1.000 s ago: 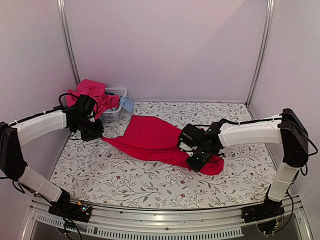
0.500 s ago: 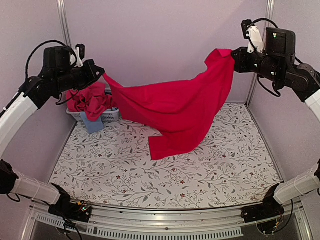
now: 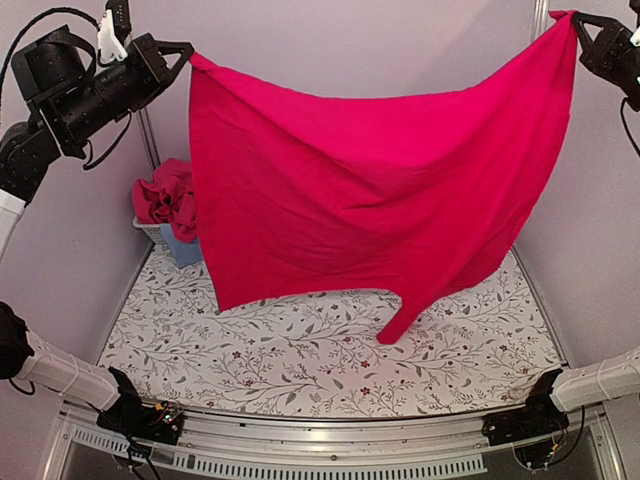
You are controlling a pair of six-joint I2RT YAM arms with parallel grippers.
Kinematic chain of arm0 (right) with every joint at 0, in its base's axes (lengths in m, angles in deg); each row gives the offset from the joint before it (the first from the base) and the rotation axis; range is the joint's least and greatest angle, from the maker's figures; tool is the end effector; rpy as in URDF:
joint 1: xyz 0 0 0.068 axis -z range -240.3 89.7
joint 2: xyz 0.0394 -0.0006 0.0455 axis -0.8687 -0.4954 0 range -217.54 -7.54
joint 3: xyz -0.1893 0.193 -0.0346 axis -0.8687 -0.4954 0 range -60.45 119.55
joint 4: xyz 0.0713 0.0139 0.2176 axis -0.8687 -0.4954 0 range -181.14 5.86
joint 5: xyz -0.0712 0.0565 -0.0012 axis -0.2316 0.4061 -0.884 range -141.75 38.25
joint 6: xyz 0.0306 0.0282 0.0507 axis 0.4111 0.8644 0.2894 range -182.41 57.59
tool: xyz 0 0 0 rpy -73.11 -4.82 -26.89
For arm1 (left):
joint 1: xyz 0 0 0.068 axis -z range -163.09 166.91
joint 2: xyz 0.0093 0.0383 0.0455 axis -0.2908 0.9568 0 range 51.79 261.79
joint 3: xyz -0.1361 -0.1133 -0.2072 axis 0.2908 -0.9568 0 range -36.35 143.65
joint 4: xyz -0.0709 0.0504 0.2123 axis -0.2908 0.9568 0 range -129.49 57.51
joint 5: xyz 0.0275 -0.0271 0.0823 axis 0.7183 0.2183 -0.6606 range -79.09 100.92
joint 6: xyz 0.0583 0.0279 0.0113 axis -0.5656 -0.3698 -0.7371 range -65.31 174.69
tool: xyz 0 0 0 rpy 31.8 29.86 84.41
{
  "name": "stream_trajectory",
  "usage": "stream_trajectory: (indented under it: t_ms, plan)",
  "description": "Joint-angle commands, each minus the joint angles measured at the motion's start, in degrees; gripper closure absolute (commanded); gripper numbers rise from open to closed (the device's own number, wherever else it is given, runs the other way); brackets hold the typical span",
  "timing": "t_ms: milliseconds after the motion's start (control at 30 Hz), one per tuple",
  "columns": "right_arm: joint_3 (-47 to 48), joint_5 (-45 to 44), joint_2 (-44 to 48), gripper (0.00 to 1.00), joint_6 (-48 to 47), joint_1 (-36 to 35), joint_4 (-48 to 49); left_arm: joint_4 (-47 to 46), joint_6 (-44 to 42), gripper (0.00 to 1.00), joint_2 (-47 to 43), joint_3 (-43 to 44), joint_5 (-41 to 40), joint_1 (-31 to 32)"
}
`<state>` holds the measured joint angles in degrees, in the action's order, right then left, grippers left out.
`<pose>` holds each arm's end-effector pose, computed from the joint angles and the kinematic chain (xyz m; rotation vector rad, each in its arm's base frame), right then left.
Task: Fold and stack the mixed laundry pile
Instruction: Flatten out the crumpled T-shirt at the center of the board.
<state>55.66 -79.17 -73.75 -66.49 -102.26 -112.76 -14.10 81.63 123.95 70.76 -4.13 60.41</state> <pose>0.1014 0.0592 0.5980 -0.0735 1.2456 0.2867 0.1539 -0.1276 0.5549 -0.0151 1.4619 -0.8294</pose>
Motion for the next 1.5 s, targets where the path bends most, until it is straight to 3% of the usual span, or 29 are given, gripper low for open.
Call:
stream_trajectory:
  t_ms: [0,367,700,867,1067,1200,1333,1467]
  plan:
    - [-0.79,-5.39,-1.96,1.0,-5.44,-0.08,5.33,-0.88,-2.96,1.0,1.02,2.79,-10.55,0.41]
    - [-7.92,-10.17,-5.16,1.0,-12.87,0.09,12.87,3.6,-0.78,1.0,8.84,4.81,-8.78,-2.83]
    - [-8.09,-10.09,-6.38,1.0,-12.0,2.62,11.61,3.64,-0.59,1.0,8.33,3.22,-5.17,-4.99]
    - [-5.77,2.55,-9.53,1.0,-3.92,17.09,9.33,1.72,0.58,1.0,15.64,7.08,1.62,-11.08]
    - [3.25,20.4,-22.14,1.0,7.61,32.14,10.59,-7.68,0.64,1.0,30.74,17.5,9.58,-18.98]
    - [14.73,31.29,-33.71,1.0,13.25,38.16,12.71,-15.51,5.34,1.0,41.87,27.04,14.28,-23.28]
    - [26.35,38.09,-43.9,1.0,19.06,43.2,17.97,-29.12,14.07,1.0,50.18,34.1,20.59,-27.67]
    - [27.59,43.6,-46.24,1.0,25.1,47.33,27.78,-37.29,15.34,1.0,53.23,37.98,23.34,-28.75]
